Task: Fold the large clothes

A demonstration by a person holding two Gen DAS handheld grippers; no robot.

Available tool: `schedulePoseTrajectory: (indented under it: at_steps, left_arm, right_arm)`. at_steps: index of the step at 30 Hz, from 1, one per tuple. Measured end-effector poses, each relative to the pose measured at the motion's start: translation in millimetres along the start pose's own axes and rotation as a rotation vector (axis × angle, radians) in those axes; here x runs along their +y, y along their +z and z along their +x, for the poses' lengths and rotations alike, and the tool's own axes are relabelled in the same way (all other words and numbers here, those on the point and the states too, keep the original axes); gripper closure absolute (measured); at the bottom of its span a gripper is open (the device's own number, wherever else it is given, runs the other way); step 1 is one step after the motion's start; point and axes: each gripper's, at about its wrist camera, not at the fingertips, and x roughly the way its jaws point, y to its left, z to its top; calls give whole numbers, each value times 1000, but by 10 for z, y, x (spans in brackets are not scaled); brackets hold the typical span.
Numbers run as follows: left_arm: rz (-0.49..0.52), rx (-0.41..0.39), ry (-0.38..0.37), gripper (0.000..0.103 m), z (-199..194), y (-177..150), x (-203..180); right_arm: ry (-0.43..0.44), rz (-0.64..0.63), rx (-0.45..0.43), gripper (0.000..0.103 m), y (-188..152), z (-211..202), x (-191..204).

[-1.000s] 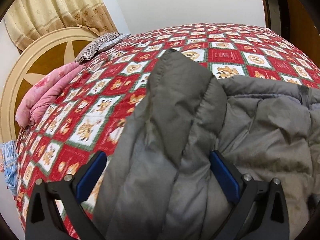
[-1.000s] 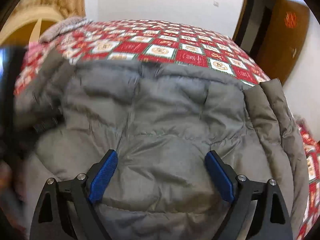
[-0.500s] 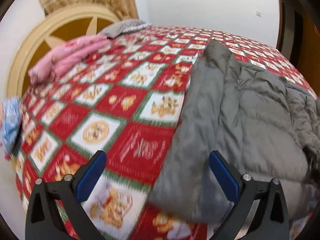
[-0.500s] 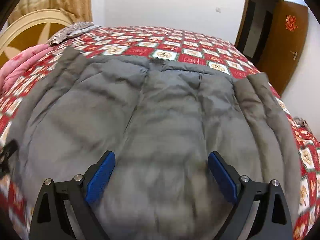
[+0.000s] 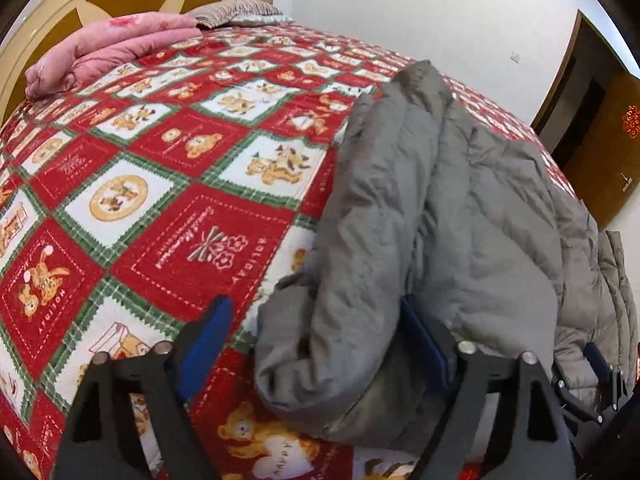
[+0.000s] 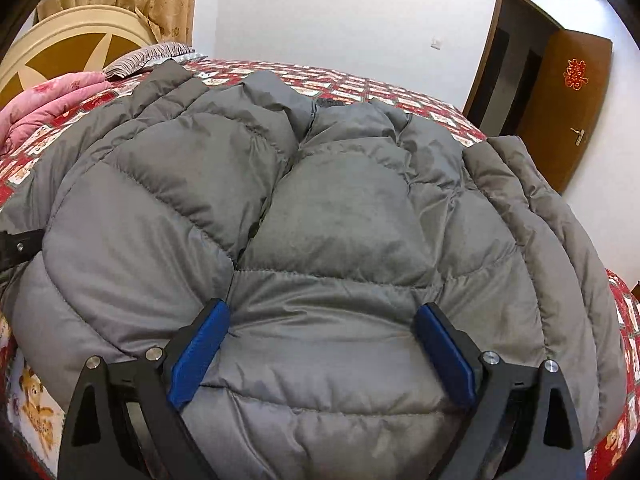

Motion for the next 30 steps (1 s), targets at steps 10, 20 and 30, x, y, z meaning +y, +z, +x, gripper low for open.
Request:
schedulePoseTrajectory:
  at_steps: [10, 20, 30]
  left_arm:
    - [30, -17, 3, 27, 28, -35, -92]
    - [106, -60, -66, 94, -189, -95, -185]
    - [127, -181, -8, 95, -701, 111, 138]
  right_arm:
    - [-2, -46, 2, 8, -258, -312, -11]
    - [-10, -26, -2, 8, -273, -221, 13]
    - [42, -77, -13, 8, -286, -399, 452]
